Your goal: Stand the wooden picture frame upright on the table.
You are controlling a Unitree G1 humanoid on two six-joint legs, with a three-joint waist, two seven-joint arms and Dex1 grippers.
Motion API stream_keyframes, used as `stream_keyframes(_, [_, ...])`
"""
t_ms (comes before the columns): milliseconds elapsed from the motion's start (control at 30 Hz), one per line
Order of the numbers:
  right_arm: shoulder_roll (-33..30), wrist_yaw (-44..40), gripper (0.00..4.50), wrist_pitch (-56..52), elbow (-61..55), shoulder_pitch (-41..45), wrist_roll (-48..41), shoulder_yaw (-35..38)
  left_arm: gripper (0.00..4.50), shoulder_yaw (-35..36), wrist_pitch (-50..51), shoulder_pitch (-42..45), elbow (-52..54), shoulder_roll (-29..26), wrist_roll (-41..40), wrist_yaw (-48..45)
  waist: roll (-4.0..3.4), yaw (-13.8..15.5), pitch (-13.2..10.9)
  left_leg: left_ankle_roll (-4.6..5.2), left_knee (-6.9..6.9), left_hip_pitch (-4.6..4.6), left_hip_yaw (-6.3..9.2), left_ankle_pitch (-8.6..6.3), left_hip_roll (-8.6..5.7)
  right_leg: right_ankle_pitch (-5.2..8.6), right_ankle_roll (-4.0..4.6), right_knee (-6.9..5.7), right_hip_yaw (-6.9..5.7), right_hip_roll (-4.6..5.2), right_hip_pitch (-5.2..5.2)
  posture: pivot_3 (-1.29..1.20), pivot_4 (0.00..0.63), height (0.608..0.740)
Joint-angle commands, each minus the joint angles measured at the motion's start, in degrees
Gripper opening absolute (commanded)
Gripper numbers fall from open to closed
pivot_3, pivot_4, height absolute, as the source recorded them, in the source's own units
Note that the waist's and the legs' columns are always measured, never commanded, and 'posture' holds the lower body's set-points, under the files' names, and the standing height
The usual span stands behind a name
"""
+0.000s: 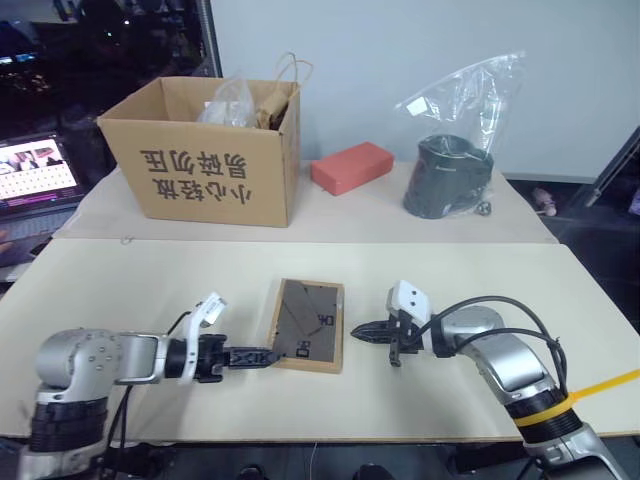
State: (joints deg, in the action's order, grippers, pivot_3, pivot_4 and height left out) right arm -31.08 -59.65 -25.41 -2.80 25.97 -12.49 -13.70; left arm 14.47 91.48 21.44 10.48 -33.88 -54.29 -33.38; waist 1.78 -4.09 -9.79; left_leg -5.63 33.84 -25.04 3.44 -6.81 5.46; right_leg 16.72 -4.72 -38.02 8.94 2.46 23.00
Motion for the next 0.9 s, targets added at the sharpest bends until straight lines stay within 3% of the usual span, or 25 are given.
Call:
stream_keyframes(33, [1.1,-0.2,0.00,1.7,-1.1,0.3,-0.2,-0.9,4.45,-2.3,1.0,0.9,-2.6,7.2,-1.4,5.0,-0.01,0.7,0.0,0.00,0.02,0.00,0.00,0.00,-0.02,0.00,0.00,0.01,-0.01,0.01,-0.02,0.00,0.150,0.740])
stream_keyframes(200, [1.3,0.2,0.00,1.9,-0.6,0.2,0.3,-0.8,4.45,0.5,1.0,2.5,-5.2,12.3,-4.9,10.8,-0.04,1.7,0.1,-0.02,0.02,-0.02,0.05,-0.01,-0.20,-0.01,-0.07,0.22,-0.01,0.17,-0.17,0.00,0.150,0.740])
stream_keyframes(433, [0.9,0.5,0.00,3.0,1.3,0.6,1.0,-0.4,4.45,3.0,1.0,2.8,-8.5,11.6,-7.9,17.5,-0.06,1.5,0.2,-0.04,-0.01,0.08,0.09,-0.04,-0.21,-0.01,-0.06,0.24,-0.03,0.17,-0.31,0.00,0.150,0.740])
stream_keyframes(533, [0.7,0.2,0.00,3.7,2.1,0.8,1.4,-0.6,3.79,4.9,1.0,2.5,-9.3,11.0,-10.8,18.9,-0.06,1.4,0.2,-0.04,-0.01,0.11,0.09,-0.04,-0.21,0.03,-0.12,0.23,-0.03,0.17,-0.31,0.00,0.150,0.740])
stream_keyframes(667, [0.5,0.1,0.00,4.4,3.2,1.4,1.6,-0.2,2.34,5.7,1.0,1.9,-9.5,10.7,-15.6,20.3,-0.05,0.9,0.2,-0.05,-0.06,0.09,0.10,-0.04,-0.21,0.03,-0.11,0.23,-0.03,0.16,-0.27,0.00,0.150,0.740])
stream_keyframes(800, [-0.9,-0.3,0.00,4.3,3.5,2.5,1.0,2.0,1.20,6.6,1.0,1.5,-9.4,11.7,-19.5,22.2,-0.04,0.7,0.2,-0.05,-0.06,0.06,0.12,-0.04,-0.21,0.03,-0.11,0.22,-0.03,0.16,-0.25,0.00,0.150,0.740])
stream_keyframes(900, [-2.5,-1.0,0.00,4.0,3.1,3.0,0.1,3.6,1.16,7.0,1.0,1.6,-9.4,11.9,-21.6,23.8,-0.04,0.6,0.2,-0.05,-0.05,0.06,0.12,-0.04,-0.21,0.03,-0.11,0.22,-0.03,0.16,-0.24,0.00,0.150,0.740])
